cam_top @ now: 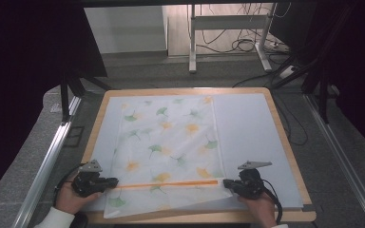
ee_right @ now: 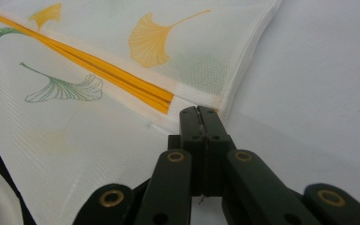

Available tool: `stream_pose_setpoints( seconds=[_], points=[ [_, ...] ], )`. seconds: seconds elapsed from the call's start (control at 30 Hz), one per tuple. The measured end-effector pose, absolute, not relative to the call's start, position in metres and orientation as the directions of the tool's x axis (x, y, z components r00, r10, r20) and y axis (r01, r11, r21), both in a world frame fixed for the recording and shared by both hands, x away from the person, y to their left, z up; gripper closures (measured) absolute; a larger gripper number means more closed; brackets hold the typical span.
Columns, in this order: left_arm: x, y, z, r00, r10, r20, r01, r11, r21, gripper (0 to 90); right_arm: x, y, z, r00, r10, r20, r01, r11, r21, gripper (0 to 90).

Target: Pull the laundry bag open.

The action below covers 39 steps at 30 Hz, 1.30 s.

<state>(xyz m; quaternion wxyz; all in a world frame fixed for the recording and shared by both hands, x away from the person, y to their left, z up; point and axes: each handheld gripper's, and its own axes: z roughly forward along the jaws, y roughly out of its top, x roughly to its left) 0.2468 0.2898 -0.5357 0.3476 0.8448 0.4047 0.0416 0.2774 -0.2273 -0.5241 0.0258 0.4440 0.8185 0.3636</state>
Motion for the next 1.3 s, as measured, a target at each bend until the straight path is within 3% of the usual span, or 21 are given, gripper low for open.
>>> stream_pose_setpoints(
  seconds=[0.53, 0.63, 0.87, 1.07, 1.3],
  points=[
    [0.248, 0.288, -0.532, 0.67, 0.713, -0.205, 0.622, -0.389, 0.68, 82.3, 0.275, -0.228, -0.518, -0.622, 0.743, 0.247, 0.673, 0.346, 0.654, 89.5],
    [0.248, 0.288, -0.527, 0.671, 0.716, -0.193, 0.603, -0.375, 0.704, 76.6, 0.276, -0.228, -0.515, -0.631, 0.735, 0.247, 0.654, 0.334, 0.679, 88.8],
    [0.258, 0.276, -0.52, 0.657, 0.734, -0.171, 0.573, -0.339, 0.746, 56.9, 0.284, -0.229, -0.51, -0.633, 0.74, 0.225, 0.628, 0.321, 0.71, 66.8],
    [0.277, 0.254, -0.519, 0.637, 0.759, -0.135, 0.549, -0.323, 0.771, 40.5, 0.301, -0.234, -0.506, -0.611, 0.764, 0.206, 0.611, 0.289, 0.737, 56.2],
    [0.306, 0.244, -0.52, 0.611, 0.785, -0.107, 0.536, -0.31, 0.785, 37.3, 0.316, -0.236, -0.508, -0.591, 0.791, 0.156, 0.599, 0.301, 0.742, 49.0]
  ],
)
